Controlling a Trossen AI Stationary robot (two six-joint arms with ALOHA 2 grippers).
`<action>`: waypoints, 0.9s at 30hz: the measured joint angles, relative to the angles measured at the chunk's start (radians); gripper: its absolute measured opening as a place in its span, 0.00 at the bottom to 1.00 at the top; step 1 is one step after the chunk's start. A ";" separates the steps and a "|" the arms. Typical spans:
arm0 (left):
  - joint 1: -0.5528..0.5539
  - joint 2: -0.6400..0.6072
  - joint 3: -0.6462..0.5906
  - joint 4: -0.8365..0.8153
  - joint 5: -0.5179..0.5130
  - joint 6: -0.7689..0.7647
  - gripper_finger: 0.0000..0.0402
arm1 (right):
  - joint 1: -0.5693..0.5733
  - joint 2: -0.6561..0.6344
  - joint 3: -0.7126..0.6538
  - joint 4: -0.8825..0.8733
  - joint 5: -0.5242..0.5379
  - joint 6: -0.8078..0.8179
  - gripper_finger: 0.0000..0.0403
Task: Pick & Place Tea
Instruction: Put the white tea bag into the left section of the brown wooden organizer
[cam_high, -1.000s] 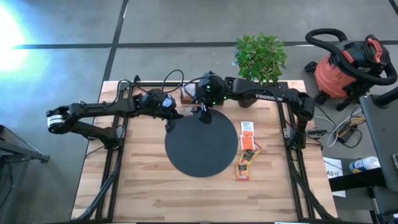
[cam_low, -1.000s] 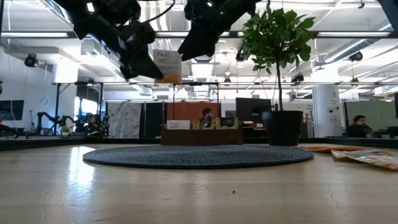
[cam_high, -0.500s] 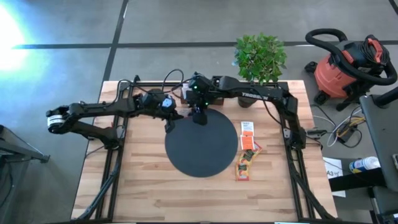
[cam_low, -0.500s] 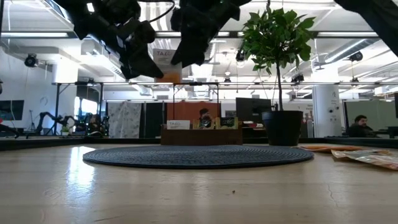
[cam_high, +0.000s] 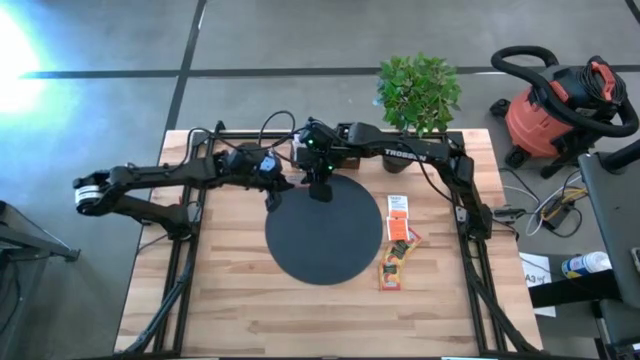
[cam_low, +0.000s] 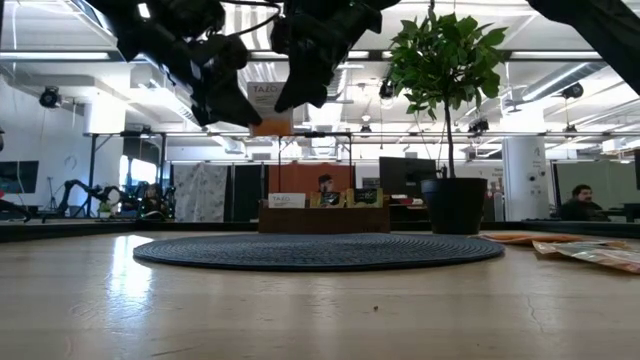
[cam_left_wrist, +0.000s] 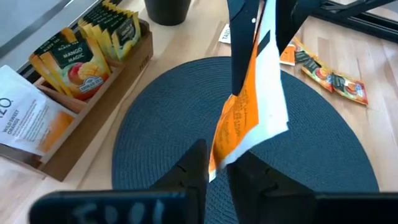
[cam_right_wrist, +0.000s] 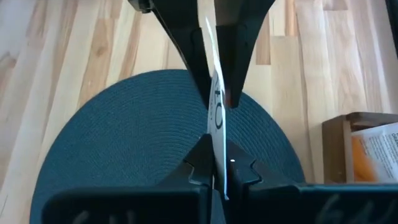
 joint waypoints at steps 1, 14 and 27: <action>0.000 -0.001 0.000 0.000 0.000 -0.004 0.15 | 0.000 0.000 0.000 0.000 0.000 0.002 0.02; 0.001 -0.123 0.029 -0.050 -0.018 0.019 0.23 | 0.003 0.002 -0.002 -0.012 0.072 0.005 0.02; 0.005 -0.002 0.080 -0.035 -0.018 0.075 0.21 | 0.021 0.002 -0.003 -0.019 0.078 0.025 0.02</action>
